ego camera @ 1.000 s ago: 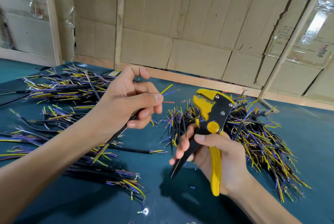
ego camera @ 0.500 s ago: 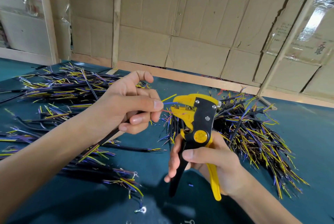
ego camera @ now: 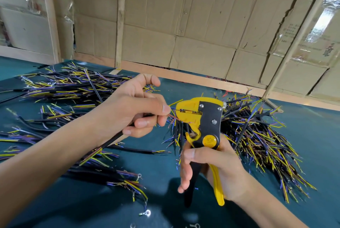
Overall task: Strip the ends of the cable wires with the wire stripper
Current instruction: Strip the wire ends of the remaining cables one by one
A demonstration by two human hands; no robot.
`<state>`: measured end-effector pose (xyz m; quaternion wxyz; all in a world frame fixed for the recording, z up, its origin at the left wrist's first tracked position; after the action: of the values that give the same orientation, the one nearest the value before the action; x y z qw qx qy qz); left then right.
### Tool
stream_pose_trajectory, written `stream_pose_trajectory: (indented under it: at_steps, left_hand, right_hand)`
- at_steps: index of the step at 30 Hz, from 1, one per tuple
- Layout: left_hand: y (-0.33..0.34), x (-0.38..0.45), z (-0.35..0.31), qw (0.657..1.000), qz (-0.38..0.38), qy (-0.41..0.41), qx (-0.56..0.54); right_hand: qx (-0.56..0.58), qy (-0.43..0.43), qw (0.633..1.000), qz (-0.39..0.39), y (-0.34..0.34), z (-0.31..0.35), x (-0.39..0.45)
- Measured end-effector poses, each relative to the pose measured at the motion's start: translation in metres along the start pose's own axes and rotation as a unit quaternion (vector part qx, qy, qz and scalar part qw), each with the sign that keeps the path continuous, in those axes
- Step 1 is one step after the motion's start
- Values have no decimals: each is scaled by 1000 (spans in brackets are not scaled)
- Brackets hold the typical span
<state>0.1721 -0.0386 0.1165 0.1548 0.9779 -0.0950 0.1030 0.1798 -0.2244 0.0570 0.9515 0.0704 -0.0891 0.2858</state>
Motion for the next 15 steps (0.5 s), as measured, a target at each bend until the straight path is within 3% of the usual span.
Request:
stream_pose_trajectory:
  at_steps: [2,5,7,10,13,15]
  left_hand:
    - [0,0,0,1000,6,-2,10]
    - [-5,1,2,999,-10,4,37]
    - [-9,3,0,996,-46,36,67]
    - [-15,5,0,985,-122,85,91]
    - [-13,9,10,986,-156,48,-16]
    - [-7,10,17,986,-139,32,-85]
  right_hand:
    - [-2,5,998,-56,2,0,-1]
    - [62,39,996,-55,7,-2,0]
    - [126,42,990,-44,9,-1,2]
    - [126,7,988,-92,6,2,6]
    - [91,22,991,-101,3,3,6]
    - [85,56,993,-57,8,1,3]
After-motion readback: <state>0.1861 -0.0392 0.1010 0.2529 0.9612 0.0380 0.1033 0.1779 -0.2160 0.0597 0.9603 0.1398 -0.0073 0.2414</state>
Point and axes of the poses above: each hand's wrist, its own x-axis towards the middle knuckle, its own y-axis out of the palm, z = x × y, the point moved 3 cm from there along x, towards the middle knuckle, and after that the axes turned 9 degrees about -z, right-handed, at the moved point
